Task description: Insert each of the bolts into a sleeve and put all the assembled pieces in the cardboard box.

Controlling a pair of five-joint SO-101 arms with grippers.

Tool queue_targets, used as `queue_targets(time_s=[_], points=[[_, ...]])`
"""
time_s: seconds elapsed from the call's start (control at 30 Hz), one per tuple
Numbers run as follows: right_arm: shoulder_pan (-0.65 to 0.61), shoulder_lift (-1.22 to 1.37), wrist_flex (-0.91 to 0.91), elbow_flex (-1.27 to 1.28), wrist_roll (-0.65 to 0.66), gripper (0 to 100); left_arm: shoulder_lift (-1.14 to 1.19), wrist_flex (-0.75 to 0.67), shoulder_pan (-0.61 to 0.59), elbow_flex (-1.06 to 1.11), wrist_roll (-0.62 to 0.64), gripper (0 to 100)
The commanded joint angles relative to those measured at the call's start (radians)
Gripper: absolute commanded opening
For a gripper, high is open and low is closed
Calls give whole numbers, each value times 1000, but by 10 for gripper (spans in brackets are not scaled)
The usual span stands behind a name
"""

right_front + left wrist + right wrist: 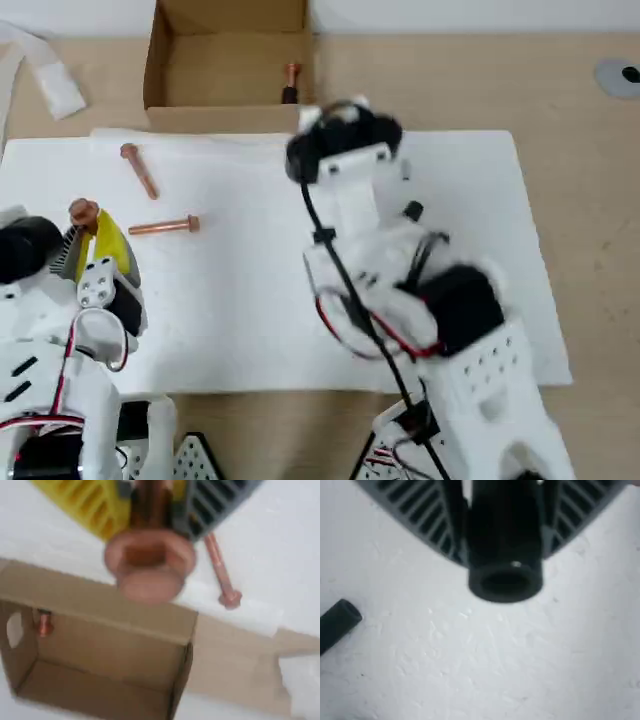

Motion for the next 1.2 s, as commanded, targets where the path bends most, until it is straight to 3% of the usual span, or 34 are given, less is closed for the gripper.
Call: queue_targets(time_s=[0.0,0.3,0.6,0.77,0.97,1.17], points=[[18,-171,-183,272,12,12,-110,-114,15,95,0,6],[12,-460,-677,812,14,12,-188,-229,32,226,5,6],[-90,-527,-907,941,48,10,-188,-399,339,318,0,5],[-154,-527,-1028,993,160,10,-188,-463,399,313,0,5],[-153,-529,-1146,1053,307,10,-183,-394,428,239,5,4],[-153,-529,-1261,1112,347,10,-183,-331,512,219,6,4]])
